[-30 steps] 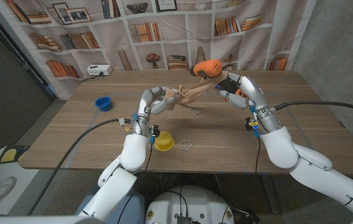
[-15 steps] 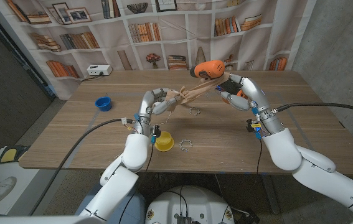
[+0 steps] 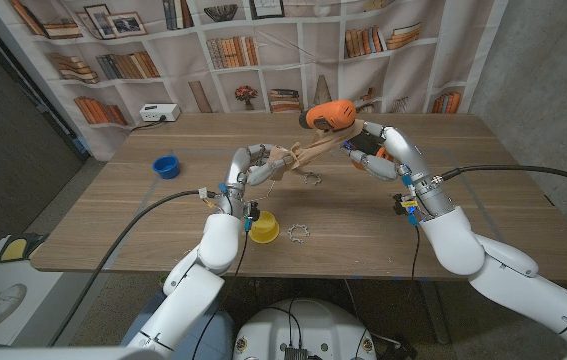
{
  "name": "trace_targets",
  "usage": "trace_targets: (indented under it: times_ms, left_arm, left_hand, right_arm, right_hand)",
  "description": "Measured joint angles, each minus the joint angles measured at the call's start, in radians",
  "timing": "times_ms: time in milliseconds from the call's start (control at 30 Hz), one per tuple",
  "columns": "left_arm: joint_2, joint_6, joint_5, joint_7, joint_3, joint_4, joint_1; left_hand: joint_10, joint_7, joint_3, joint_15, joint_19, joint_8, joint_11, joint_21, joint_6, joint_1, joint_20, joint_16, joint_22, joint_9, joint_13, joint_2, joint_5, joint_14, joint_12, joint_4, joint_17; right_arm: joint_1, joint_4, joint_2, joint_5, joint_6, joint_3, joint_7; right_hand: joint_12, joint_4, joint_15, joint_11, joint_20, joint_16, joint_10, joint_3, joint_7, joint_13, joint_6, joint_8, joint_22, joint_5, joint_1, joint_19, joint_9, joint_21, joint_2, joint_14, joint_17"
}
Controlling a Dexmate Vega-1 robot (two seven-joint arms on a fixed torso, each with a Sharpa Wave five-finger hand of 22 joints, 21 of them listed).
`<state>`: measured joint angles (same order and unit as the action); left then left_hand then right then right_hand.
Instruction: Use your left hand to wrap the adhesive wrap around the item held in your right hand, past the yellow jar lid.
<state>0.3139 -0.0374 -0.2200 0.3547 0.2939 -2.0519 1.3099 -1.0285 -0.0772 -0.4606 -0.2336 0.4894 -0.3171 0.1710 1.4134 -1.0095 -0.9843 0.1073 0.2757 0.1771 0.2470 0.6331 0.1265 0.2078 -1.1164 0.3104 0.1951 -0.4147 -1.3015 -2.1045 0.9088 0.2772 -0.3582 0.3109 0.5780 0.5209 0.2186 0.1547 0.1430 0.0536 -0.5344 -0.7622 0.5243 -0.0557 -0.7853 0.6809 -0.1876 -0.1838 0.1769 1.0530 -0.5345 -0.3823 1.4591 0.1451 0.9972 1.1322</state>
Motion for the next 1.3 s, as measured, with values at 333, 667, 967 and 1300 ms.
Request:
trace_targets:
  times_ms: [333, 667, 967, 1300]
  left_arm:
    - [0.002, -0.01, -0.002, -0.009, -0.004, 0.004, -0.018]
    - [0.005, -0.02, -0.006, -0.02, -0.005, 0.004, -0.035]
    - [0.007, -0.029, -0.015, -0.026, -0.007, -0.001, -0.042]
    - [0.007, -0.035, -0.023, -0.025, -0.014, -0.011, -0.044]
  left_hand:
    - [0.0, 0.0, 0.0, 0.0, 0.0, 0.005, 0.0, 0.0, 0.0, 0.0, 0.0, 0.0, 0.0, 0.015, 0.0, 0.0, 0.0, 0.0, 0.0, 0.0, 0.0]
    - [0.0, -0.002, 0.0, 0.0, 0.0, 0.005, 0.0, 0.0, 0.002, -0.001, 0.0, 0.0, 0.0, 0.022, 0.005, 0.001, 0.0, 0.0, -0.004, 0.0, 0.0]
    - [0.0, -0.002, 0.0, 0.0, -0.004, 0.002, 0.0, 0.0, 0.002, -0.001, -0.004, 0.0, 0.0, 0.026, 0.005, 0.001, -0.001, 0.0, -0.004, 0.0, -0.001]
    - [0.007, -0.004, 0.0, 0.0, -0.007, 0.002, -0.007, 0.0, 0.004, -0.006, -0.007, 0.0, 0.0, 0.027, 0.014, 0.005, -0.004, 0.008, -0.004, 0.0, -0.004]
  right_arm:
    - [0.005, 0.0, 0.004, -0.02, -0.026, 0.016, -0.034]
    - [-0.006, 0.0, 0.01, -0.036, -0.047, 0.018, -0.049]
    - [-0.017, 0.001, 0.02, -0.047, -0.064, 0.01, -0.062]
    - [-0.018, 0.01, 0.03, -0.064, -0.093, 0.008, -0.085]
  right_hand:
    - [0.0, 0.0, 0.0, 0.0, 0.0, 0.0, 0.0, 0.0, 0.0, 0.0, 0.0, 0.002, 0.0, 0.0, 0.0, 0.0, 0.0, 0.0, 0.0, 0.0, -0.001]
    - [0.0, 0.0, 0.0, 0.0, 0.0, 0.0, 0.0, 0.0, 0.0, 0.0, 0.0, -0.001, 0.0, 0.0, 0.0, 0.0, 0.0, 0.004, 0.0, 0.0, 0.0]
    - [-0.001, 0.0, 0.0, 0.0, 0.0, 0.0, 0.0, 0.0, 0.0, 0.0, 0.0, -0.001, 0.0, 0.0, 0.0, 0.0, -0.001, 0.005, 0.0, 0.0, -0.003]
    - [-0.003, 0.0, 0.0, 0.0, 0.0, 0.0, 0.0, 0.0, 0.0, 0.0, 0.0, -0.001, 0.0, 0.0, 0.0, 0.0, -0.001, 0.005, 0.0, 0.0, 0.0]
